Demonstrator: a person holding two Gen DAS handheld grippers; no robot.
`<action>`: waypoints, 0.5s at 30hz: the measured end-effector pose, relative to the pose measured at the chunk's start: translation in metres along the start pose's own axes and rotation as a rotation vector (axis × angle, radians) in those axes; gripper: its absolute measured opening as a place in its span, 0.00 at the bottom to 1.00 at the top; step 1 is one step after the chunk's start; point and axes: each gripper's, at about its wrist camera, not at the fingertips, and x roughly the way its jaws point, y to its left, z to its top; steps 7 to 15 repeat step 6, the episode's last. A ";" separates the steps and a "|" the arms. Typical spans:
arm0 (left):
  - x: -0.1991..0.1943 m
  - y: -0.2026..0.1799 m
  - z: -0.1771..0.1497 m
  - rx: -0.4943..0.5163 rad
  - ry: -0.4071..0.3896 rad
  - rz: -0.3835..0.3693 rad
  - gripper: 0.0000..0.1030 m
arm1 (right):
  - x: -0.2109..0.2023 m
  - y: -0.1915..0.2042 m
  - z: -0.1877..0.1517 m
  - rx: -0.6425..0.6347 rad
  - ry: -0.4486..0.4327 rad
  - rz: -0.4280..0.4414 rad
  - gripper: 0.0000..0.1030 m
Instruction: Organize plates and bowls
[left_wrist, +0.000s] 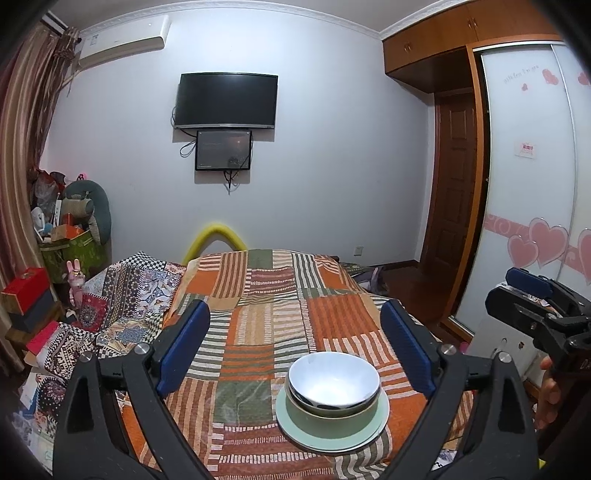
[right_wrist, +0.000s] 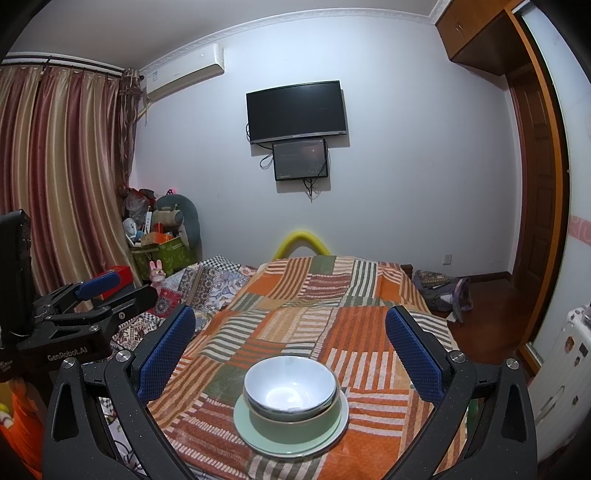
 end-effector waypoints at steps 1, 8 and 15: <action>0.000 0.000 0.000 0.000 -0.001 0.000 0.92 | 0.000 0.000 0.000 0.001 0.001 0.000 1.00; 0.000 -0.001 -0.001 0.000 -0.001 -0.006 0.92 | 0.001 -0.001 -0.001 0.003 0.004 -0.001 1.00; 0.000 -0.001 -0.001 0.000 -0.001 -0.006 0.92 | 0.001 -0.001 -0.001 0.003 0.004 -0.001 1.00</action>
